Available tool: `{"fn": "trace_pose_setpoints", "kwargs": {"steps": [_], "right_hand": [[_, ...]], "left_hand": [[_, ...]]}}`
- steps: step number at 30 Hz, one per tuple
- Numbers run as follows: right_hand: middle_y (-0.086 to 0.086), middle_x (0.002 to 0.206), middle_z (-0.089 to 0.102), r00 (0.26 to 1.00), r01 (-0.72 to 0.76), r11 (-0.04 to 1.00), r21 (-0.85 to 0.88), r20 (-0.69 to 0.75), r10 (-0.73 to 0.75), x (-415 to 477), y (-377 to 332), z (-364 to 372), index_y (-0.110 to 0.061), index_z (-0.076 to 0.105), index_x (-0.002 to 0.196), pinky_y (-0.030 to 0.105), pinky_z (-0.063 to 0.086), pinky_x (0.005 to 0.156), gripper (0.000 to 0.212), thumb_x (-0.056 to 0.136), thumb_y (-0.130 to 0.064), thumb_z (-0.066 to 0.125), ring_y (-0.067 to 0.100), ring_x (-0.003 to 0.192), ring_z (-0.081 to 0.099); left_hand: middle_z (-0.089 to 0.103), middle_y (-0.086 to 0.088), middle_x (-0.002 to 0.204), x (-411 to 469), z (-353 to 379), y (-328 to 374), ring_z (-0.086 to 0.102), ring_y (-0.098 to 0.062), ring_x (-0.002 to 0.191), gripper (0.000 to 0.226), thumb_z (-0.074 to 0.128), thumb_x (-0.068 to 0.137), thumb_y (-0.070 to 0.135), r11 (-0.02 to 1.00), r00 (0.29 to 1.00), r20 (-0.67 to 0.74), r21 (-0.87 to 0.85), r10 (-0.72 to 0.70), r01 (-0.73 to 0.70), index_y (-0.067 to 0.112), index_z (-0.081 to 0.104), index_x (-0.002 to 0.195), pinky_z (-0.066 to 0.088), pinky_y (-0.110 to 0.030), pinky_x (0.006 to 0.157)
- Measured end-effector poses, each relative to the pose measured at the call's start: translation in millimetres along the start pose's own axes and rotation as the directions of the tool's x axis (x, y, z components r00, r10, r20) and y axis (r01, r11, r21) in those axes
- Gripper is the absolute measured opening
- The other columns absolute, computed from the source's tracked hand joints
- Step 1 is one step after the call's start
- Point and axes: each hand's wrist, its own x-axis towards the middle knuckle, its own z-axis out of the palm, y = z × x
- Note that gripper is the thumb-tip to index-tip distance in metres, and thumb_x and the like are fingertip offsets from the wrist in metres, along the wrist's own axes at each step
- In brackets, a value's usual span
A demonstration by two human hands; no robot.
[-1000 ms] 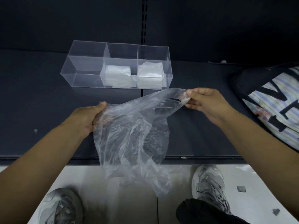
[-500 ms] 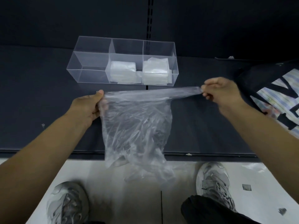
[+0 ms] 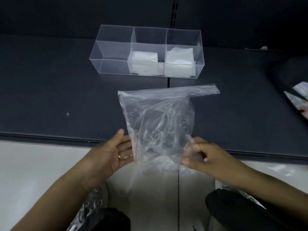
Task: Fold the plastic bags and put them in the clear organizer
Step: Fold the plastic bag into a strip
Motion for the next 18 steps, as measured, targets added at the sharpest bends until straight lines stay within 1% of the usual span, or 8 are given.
{"fn": "trace_pose_setpoints", "kwargs": {"steps": [2, 5, 7, 10, 11, 13, 15, 18], "right_hand": [[-0.008, 0.089, 0.054, 1.0, -0.021, 0.995, 0.098, -0.001, 0.021, 4.6, 1.4, -3.8, -0.021, 0.071, 0.081, 0.014, 0.043, 0.074, 0.029, 0.071, -0.047, 0.067, 0.0, 0.079, 0.056], [-0.01, 0.082, 0.055, 1.0, -0.017, 0.987, 0.161, -0.008, 0.018, 8.0, 7.2, -27.3, -0.013, 0.07, 0.076, 0.016, 0.046, 0.073, 0.035, 0.07, -0.047, 0.068, 0.003, 0.077, 0.058], [-0.006, 0.084, 0.059, 0.999, -0.006, 0.99, 0.143, -0.042, 0.012, 7.6, 14.3, -50.9, -0.005, 0.068, 0.074, 0.016, 0.045, 0.077, 0.038, 0.072, -0.043, 0.067, 0.006, 0.082, 0.061], [-0.005, 0.093, 0.065, 0.989, -0.06, 0.995, 0.076, -0.132, 0.069, 3.9, 28.8, -84.7, 0.002, 0.061, 0.067, 0.008, 0.041, 0.077, 0.046, 0.068, -0.043, 0.068, 0.003, 0.087, 0.061], [-0.003, 0.093, 0.065, 0.985, -0.08, 0.996, 0.032, -0.151, 0.084, 3.1, 33.8, -92.8, 0.001, 0.058, 0.065, 0.009, 0.041, 0.075, 0.045, 0.068, -0.043, 0.067, 0.005, 0.085, 0.061], [0.003, 0.078, 0.061, 0.98, -0.101, 0.994, -0.044, -0.178, 0.092, 1.5, 41.5, -102.1, -0.006, 0.053, 0.061, 0.018, 0.041, 0.069, 0.043, 0.069, -0.047, 0.065, 0.012, 0.073, 0.056], [0.0, 0.062, 0.046, 0.973, -0.106, 0.991, -0.08, -0.212, 0.087, -1.1, 45.8, -103.9, -0.011, 0.046, 0.06, 0.028, 0.037, 0.067, 0.047, 0.074, -0.055, 0.058, 0.013, 0.061, 0.044], [0.008, 0.063, 0.042, 0.965, -0.111, 0.991, -0.068, -0.247, 0.091, -1.8, 52.6, -101.3, -0.008, 0.045, 0.067, 0.034, 0.036, 0.072, 0.052, 0.085, -0.057, 0.049, 0.02, 0.058, 0.045]], "left_hand": [[0.071, -0.012, 0.108, -3.9, 8.0, -8.4, 0.07, -0.024, 0.097, 0.043, 0.066, 0.074, 0.036, 0.999, 1.0, 0.005, 0.05, -0.015, 0.014, 0.008, 0.071, 0.107, 0.058, -0.029, 0.068], [0.073, -0.005, 0.082, -2.6, 12.7, -3.4, 0.069, -0.012, 0.066, 0.015, 0.071, 0.065, 0.02, 0.997, 0.993, -0.113, 0.074, 0.035, -0.027, 0.013, 0.078, 0.077, 0.057, -0.024, 0.058], [0.073, -0.001, 0.072, -1.9, 11.4, 5.6, 0.065, -0.006, 0.053, 0.01, 0.069, 0.071, 0.014, 0.996, 0.977, -0.197, 0.055, 0.082, -0.073, 0.015, 0.077, 0.066, 0.052, -0.018, 0.049], [0.072, 0.002, 0.068, 0.2, 0.3, 17.0, 0.062, -0.004, 0.05, 0.015, 0.064, 0.085, 0.006, 0.981, 0.918, -0.351, 0.002, 0.183, -0.195, 0.011, 0.072, 0.074, 0.05, -0.015, 0.047], [0.071, 0.003, 0.067, 0.5, -3.2, 18.8, 0.062, -0.003, 0.052, 0.014, 0.063, 0.087, 0.006, 0.972, 0.896, -0.385, 0.014, 0.22, -0.233, 0.011, 0.071, 0.076, 0.05, -0.014, 0.048], [0.07, 0.004, 0.064, 1.3, -7.2, 18.3, 0.063, -0.002, 0.054, 0.011, 0.063, 0.088, 0.007, 0.959, 0.867, -0.414, 0.069, 0.278, -0.275, 0.011, 0.071, 0.08, 0.051, -0.014, 0.051], [0.068, 0.003, 0.06, 1.7, -8.1, 14.7, 0.062, -0.004, 0.053, 0.008, 0.064, 0.088, 0.008, 0.948, 0.85, -0.422, 0.121, 0.317, -0.293, 0.009, 0.071, 0.085, 0.052, -0.014, 0.053], [0.071, -0.004, 0.066, -0.4, -6.8, 13.2, 0.07, -0.013, 0.061, 0.011, 0.063, 0.089, 0.014, 0.941, 0.855, -0.396, 0.188, 0.333, -0.28, 0.006, 0.071, 0.09, 0.055, -0.019, 0.056]]}}
